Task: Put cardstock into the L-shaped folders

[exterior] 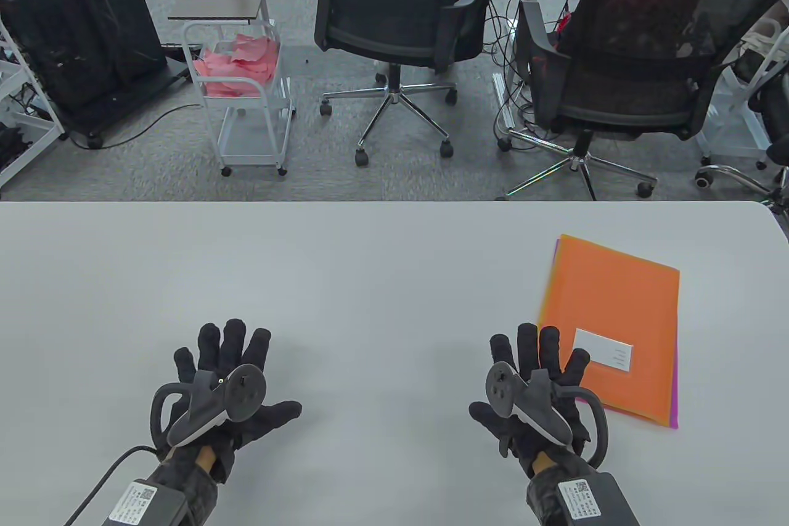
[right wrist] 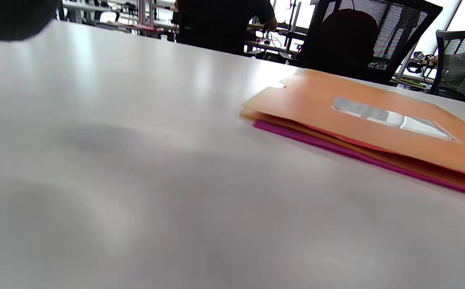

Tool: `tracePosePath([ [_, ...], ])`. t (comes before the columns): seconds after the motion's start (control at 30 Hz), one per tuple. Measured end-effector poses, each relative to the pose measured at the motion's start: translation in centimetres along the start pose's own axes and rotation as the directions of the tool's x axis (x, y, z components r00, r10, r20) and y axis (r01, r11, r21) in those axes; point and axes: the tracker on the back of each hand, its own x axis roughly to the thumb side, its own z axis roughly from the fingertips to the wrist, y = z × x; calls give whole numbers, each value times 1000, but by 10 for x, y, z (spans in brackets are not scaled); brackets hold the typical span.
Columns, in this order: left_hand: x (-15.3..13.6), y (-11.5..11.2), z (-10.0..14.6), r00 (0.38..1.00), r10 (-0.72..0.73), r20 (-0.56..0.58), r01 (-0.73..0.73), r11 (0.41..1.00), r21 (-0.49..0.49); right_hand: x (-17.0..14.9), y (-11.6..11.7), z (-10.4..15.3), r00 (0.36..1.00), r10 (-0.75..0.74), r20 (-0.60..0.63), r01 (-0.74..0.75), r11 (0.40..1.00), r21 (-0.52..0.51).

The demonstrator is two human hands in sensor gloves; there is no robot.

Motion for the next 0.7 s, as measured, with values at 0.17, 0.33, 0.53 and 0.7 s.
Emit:
tracePosePath([
  [0.17,-11,-19,-7,990,-136,-36,130,981,-143,-4,4,-5,999,-33,-3,33,997,64],
  [0.33,-8,-19,-8,989,-148,-20,143,978,-151,-8,7,-6,998,-52,-24,53,996,68],
  [0.53,-7,-19,-8,985,-170,-34,161,969,-185,-1,12,-6,999,-43,1,42,996,76],
  [0.7,-10,-19,-8,984,-175,-45,162,965,-208,2,13,-7,997,-72,30,70,995,75],
])
